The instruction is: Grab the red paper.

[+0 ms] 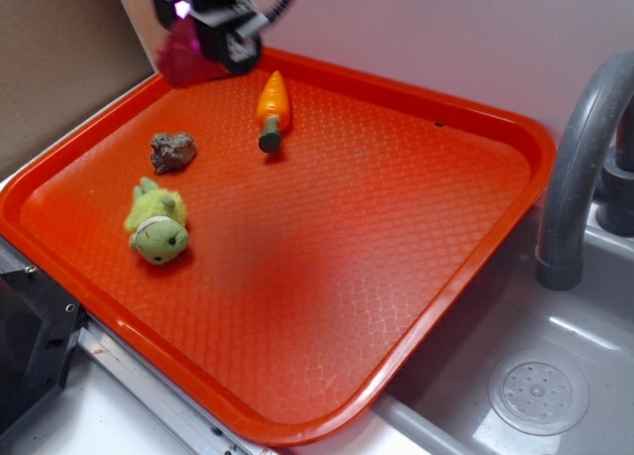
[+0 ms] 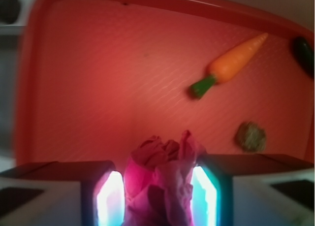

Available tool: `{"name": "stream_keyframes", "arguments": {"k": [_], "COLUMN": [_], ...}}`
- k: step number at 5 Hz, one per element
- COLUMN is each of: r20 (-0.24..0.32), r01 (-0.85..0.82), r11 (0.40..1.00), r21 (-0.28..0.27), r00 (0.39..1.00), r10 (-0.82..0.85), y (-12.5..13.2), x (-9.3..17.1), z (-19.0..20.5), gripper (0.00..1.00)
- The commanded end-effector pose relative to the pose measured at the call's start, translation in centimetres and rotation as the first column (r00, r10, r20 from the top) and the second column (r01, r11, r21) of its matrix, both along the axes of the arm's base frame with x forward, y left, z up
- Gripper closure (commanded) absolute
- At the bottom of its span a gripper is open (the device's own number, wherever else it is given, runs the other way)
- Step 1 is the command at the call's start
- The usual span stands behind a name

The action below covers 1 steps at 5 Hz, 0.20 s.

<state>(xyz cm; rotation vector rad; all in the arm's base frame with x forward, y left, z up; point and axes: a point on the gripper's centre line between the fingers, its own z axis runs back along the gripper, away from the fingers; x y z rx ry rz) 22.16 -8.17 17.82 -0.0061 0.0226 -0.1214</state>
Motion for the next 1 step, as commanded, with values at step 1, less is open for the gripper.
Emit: {"name": "stream_keyframes", "arguments": {"k": [1], "r20": [0.073], "r01": [0.008], "r11": [0.999], "r21": [-0.037], "r00": [0.997], "r10": [-0.005], "y": [-0.84], "x": [-0.13], "z": [1.40], "gripper": [1.00]}}
